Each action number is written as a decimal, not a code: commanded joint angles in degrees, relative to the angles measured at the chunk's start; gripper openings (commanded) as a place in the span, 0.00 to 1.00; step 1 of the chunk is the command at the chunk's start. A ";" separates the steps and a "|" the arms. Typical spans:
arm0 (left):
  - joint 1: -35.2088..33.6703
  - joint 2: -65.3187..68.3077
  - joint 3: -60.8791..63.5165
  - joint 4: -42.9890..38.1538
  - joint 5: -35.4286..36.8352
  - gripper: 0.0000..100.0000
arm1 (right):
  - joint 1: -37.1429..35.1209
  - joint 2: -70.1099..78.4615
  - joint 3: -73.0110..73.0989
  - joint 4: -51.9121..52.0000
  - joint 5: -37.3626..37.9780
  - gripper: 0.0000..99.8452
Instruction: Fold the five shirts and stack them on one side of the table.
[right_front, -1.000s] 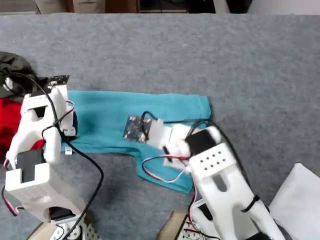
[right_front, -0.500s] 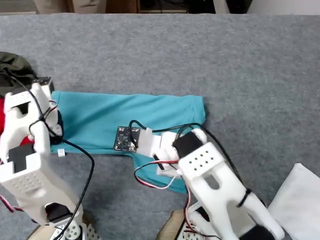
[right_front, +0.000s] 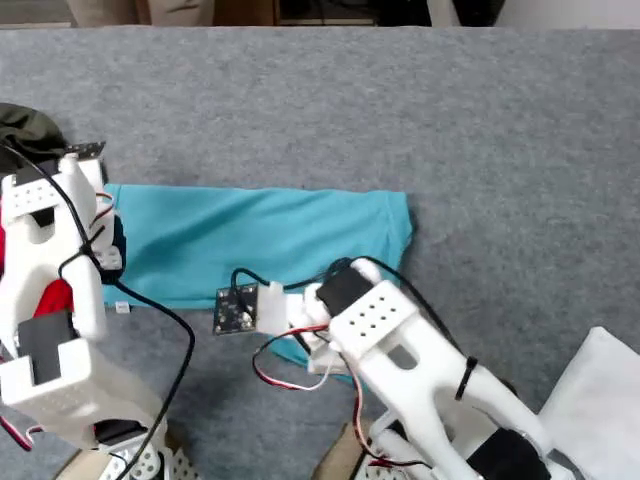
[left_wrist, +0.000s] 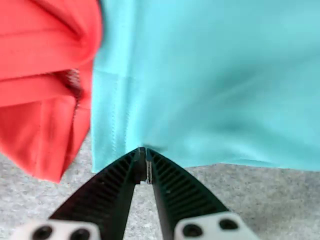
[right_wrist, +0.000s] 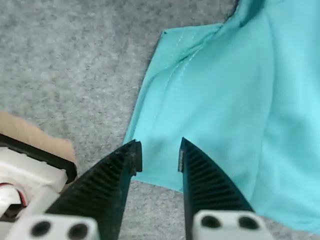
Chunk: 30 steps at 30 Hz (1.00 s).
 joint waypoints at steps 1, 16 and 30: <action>-0.35 -4.70 2.46 -2.99 0.26 0.02 | 1.01 0.40 3.30 -1.85 2.02 0.14; -1.32 -6.02 15.21 -19.60 0.53 0.02 | 21.67 0.40 12.97 -11.08 10.99 0.04; -1.58 -6.02 15.65 -21.54 0.53 0.02 | 16.40 -12.97 1.54 5.27 10.64 0.26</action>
